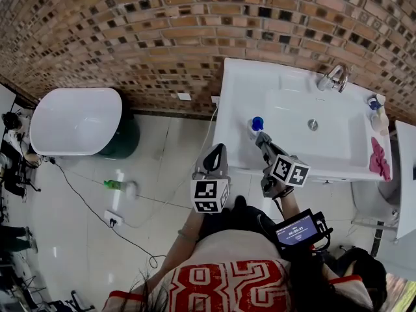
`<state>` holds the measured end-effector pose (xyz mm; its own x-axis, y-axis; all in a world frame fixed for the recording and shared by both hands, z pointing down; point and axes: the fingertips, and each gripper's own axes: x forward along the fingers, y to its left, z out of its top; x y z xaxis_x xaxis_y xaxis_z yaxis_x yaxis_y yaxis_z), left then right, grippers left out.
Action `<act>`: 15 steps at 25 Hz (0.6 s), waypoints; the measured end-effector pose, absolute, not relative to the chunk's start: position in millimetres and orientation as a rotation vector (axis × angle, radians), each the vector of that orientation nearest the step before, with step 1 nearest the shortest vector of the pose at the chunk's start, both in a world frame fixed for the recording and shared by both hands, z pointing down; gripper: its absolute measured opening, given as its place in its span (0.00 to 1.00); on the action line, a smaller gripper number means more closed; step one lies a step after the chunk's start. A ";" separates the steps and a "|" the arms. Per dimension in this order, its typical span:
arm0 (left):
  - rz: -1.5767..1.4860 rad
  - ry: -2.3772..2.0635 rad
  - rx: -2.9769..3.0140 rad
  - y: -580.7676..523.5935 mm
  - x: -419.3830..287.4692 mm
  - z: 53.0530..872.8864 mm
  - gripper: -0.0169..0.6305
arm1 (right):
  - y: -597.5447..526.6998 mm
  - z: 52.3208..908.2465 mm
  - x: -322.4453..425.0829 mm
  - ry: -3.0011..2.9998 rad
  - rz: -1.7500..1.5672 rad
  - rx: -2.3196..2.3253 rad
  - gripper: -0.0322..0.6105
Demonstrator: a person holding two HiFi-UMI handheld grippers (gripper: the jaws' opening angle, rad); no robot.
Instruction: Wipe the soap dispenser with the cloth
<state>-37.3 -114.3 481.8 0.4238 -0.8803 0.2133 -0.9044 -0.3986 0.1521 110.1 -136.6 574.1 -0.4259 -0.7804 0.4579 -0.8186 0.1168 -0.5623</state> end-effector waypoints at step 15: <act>0.167 -1.516 2.445 -123.3 -15.2 490.3 0.03 | -136.2 607.7 120.0 -2.241 1.311 1.627 0.13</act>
<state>-15.2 -123.3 490.3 0.4490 -0.8629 0.2320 -0.8927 -0.4220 0.1582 120.0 -136.2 607.7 -0.4340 -0.7423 0.5105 -0.8089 0.0715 -0.5837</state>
